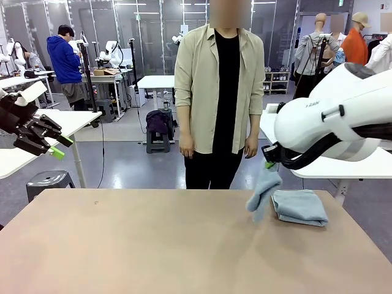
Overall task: Fold the towels and place them in the basket.
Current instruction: Stack the folded Towel with hook on the right side of the table.
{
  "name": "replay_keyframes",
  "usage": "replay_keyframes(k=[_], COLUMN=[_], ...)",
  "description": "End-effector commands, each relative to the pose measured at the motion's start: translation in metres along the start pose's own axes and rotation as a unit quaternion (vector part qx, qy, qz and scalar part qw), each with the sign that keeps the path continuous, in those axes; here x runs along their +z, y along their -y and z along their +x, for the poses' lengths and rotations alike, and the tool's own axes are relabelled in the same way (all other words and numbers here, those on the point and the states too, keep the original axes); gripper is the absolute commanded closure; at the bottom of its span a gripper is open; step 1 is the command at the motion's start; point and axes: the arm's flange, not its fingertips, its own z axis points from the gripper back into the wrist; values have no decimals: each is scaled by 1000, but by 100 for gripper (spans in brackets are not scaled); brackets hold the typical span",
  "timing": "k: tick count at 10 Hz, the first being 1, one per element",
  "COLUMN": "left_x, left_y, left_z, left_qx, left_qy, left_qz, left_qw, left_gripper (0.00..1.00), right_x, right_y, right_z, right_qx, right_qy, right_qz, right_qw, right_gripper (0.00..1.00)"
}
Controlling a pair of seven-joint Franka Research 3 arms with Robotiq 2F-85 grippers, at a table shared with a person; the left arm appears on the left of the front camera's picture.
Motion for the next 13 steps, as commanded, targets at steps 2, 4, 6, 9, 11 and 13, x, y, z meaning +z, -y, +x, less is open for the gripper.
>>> replay_keyframes(k=[2, 4, 6, 9, 11, 13], left_x=[1, 1, 1, 1, 1, 1], left_y=[1, 1, 1, 1, 1, 1], left_z=[0, 0, 0, 0, 0, 0], left_qx=[-4, -4, -4, -4, -4, -4], left_qy=[-6, -6, -6, -6, -6, -6], left_qz=[-2, -2, -2, -2, -2, -2], left_qw=[1000, 1000, 1000, 1000, 1000, 1000], left_gripper=[33, 33, 33, 33, 33, 33], right_x=[12, 15, 13, 13, 2, 7], right_y=[29, 43, 35, 35, 39, 44], right_z=[7, 12, 4, 4, 11, 20], right_qx=[49, 33, 29, 29, 34, 36], right_qy=[-44, -52, -47, -47, -72, -58], right_qz=[17, 11, 12, 12, 31, 35], right_qw=[998, 998, 998, 998, 996, 997], right_gripper=[97, 97, 97, 97, 97, 97])
